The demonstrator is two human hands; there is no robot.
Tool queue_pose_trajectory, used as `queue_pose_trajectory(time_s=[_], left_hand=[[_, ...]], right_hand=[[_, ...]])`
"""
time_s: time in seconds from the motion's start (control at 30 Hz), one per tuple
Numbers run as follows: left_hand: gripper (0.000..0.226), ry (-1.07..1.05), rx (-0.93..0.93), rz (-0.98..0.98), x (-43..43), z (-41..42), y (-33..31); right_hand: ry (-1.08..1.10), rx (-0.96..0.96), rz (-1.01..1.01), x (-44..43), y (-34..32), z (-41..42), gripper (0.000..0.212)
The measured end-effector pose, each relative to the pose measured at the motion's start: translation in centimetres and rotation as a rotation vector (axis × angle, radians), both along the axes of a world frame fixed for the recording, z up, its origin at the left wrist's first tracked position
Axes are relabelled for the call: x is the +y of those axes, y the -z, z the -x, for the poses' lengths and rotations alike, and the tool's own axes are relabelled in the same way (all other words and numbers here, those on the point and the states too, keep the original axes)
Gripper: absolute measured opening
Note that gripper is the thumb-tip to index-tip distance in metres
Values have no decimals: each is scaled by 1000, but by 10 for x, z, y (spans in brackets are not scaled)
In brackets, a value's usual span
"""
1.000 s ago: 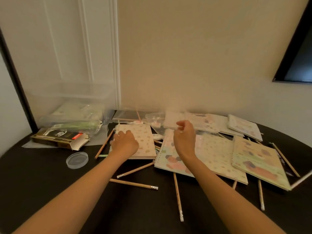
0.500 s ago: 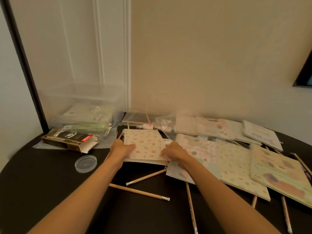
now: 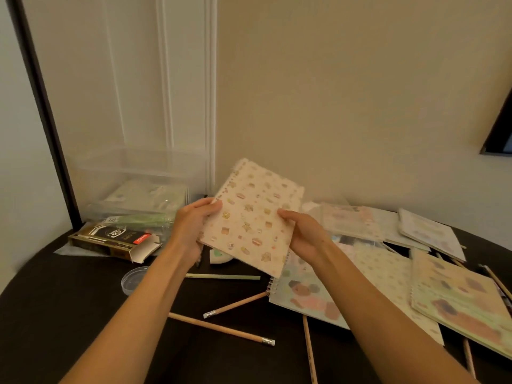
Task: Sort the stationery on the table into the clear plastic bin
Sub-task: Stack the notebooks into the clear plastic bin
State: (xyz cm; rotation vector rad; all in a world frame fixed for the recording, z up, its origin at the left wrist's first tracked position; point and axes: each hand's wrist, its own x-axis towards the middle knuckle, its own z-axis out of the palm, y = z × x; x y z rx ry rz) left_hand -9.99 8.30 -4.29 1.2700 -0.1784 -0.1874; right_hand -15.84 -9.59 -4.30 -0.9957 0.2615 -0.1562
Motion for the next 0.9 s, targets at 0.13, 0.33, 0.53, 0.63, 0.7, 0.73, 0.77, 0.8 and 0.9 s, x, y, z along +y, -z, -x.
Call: queue_pose_trajectory(time_s=[0.13,0.33,0.53,0.63,0.7,0.73,0.77,0.8,0.9], left_hand=[[12,-41,84,185,-15,11,-5],[24,68,98,79,-68,50,15],[24,1,63,-45,-79,47,13],[18,171,-6,-180,-83,47,2],[18,272,-89,-259,-94,52,-7],[19,283,-149,-328,-102,54,-11],[21,277,-198,-404,-109,55,-13],[23,263,-237,-493,-116,54,-12],[23,252,-391,-797,-128,42,5]], right_hand=[[165,-121,-157,-6,-8,7,40],[242,-268,-279,-23,-3,31,44],[326,-161,-150,-99,9,91,26],[265,48,145,-116,9,114,21],[225,199,416,-118,5,124,21],[263,230,504,-120,3,129,22],[333,232,544,-123,3,133,26],[409,220,541,-130,5,136,33],[567,176,340,-146,11,145,43]])
